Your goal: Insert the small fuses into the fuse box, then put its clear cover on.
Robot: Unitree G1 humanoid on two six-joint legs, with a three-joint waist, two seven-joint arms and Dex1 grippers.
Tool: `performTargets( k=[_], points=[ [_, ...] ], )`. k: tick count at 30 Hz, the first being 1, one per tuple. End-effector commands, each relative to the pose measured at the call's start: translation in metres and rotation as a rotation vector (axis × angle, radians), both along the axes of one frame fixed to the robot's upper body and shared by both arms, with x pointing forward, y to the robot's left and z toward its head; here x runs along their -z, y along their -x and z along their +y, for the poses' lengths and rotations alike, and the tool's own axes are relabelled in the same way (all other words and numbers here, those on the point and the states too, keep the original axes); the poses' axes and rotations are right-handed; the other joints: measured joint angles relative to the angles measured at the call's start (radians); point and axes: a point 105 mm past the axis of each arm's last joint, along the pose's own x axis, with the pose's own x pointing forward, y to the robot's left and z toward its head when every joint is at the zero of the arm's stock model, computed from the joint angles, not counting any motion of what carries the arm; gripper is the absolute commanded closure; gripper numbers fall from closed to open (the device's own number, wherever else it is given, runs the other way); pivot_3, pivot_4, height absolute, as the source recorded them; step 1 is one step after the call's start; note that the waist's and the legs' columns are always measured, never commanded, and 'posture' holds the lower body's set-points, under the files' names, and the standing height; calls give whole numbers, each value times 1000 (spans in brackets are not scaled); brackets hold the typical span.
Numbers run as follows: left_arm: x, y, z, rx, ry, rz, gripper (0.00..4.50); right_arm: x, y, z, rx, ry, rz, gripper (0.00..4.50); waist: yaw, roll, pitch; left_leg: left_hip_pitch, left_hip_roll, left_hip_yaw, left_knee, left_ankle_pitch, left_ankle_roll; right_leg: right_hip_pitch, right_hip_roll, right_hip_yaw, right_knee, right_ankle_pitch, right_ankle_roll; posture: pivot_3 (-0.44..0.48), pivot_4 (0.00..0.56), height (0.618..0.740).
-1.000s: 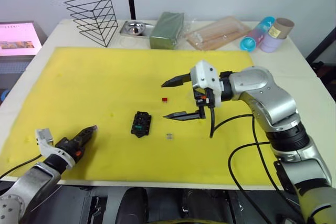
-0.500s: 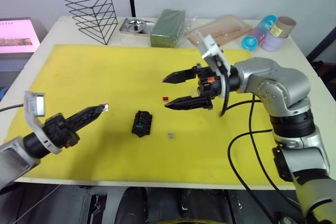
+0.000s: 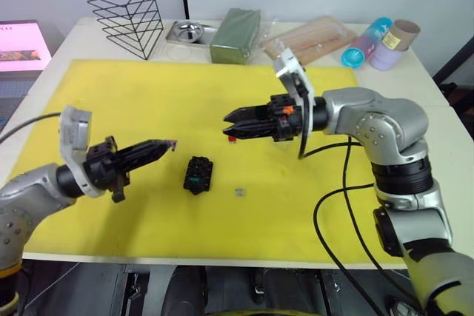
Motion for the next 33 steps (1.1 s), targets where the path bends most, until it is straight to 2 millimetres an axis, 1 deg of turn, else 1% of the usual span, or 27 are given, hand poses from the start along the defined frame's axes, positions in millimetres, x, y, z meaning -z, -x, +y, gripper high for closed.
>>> performTargets(
  k=[1,9,12,16,22,33],
  points=[
    [-5,-1,-6,37,-19,-59,4500,-7,6,6,-19,-9,-48,2739,-2,0,0,0,0,0,0,0,0,0,0,0,0,0,0,0,150,740],
    [-12,-7,-17,69,-49,-162,4500,-2,9,15,-35,1,-69,2739,0,0,0,0,2,0,0,0,0,0,2,0,1,0,0,0,150,740],
    [-13,-8,-21,88,-64,-182,4500,-2,9,18,-40,-1,-72,2739,0,0,0,0,2,0,1,0,0,0,2,1,1,0,0,0,150,740],
    [-17,-9,-31,131,-80,-209,4500,-5,12,23,-60,-9,-70,2739,1,0,0,0,2,0,2,0,0,0,2,0,2,0,0,0,150,740],
    [-22,-9,-37,149,-79,-229,4500,-4,15,25,-73,-13,-57,2739,1,0,0,0,2,-1,2,0,0,1,2,1,2,1,1,0,150,740],
    [-21,-5,-44,176,-90,-228,4500,-7,17,27,-76,-28,-46,2739,1,0,0,0,2,-1,5,0,0,1,2,0,4,1,1,0,150,740]
  ],
)
